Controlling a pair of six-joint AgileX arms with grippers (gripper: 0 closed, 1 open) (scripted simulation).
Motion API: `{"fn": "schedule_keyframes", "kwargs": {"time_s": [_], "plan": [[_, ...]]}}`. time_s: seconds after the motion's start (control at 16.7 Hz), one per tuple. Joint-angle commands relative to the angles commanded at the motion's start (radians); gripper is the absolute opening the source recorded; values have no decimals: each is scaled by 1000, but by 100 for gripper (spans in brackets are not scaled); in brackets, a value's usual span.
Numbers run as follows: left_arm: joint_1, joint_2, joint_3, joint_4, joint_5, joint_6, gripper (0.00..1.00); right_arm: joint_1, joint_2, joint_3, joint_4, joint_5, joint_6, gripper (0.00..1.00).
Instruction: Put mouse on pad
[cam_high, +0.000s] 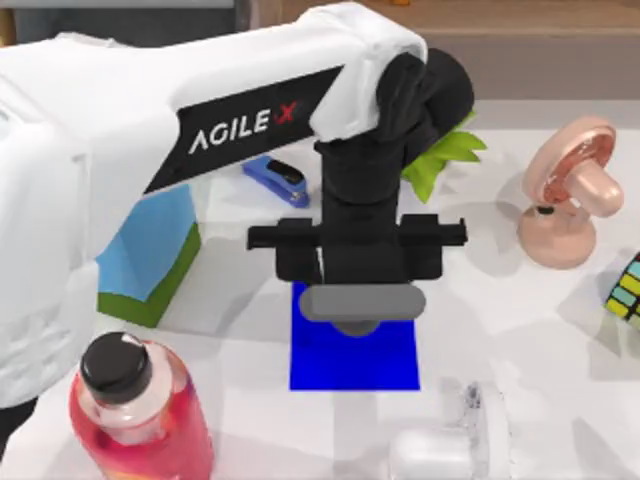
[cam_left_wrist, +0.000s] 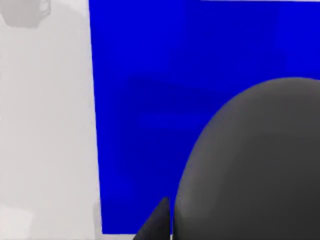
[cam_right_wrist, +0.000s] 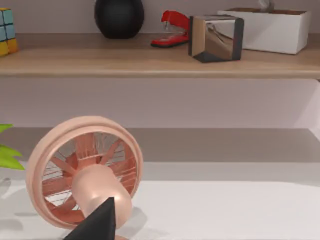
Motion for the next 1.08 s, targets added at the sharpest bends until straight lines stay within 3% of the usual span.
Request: {"fn": "schedule_keyframes", "kwargs": {"time_s": [1.08], "plan": [[-4, 42, -118, 154, 1, -1, 0, 0, 0, 0, 0, 0, 0, 100]]}}
